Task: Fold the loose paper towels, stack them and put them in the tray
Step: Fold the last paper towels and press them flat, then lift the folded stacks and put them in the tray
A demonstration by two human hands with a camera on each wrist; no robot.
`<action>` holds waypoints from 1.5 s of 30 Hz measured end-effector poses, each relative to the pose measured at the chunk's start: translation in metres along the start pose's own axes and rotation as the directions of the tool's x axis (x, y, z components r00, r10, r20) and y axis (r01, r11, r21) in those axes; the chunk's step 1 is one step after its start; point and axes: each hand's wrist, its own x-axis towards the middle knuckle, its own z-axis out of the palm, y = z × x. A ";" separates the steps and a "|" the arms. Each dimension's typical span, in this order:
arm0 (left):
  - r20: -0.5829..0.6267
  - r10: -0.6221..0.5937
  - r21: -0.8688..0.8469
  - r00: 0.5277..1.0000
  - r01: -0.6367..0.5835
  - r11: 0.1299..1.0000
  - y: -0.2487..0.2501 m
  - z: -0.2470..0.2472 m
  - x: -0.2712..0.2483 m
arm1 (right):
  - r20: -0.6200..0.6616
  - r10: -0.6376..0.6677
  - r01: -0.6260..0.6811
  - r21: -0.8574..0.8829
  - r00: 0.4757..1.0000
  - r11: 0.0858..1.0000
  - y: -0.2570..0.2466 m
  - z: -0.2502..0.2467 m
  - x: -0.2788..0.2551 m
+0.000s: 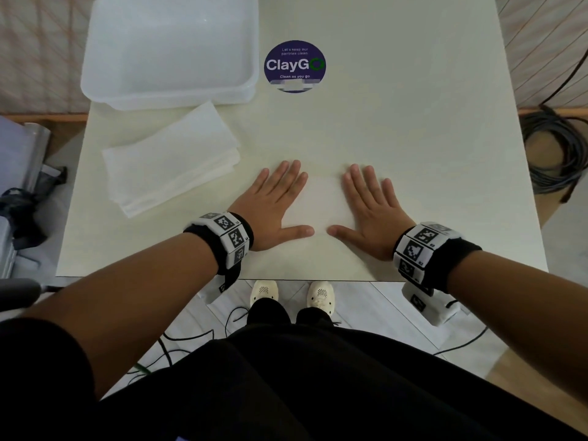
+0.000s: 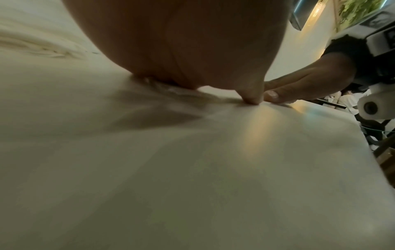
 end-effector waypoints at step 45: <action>-0.298 -0.284 -0.656 0.911 0.021 0.755 -0.017 -0.060 -0.021 | -0.146 0.140 0.010 0.727 0.979 0.687 -0.020 -0.080 0.032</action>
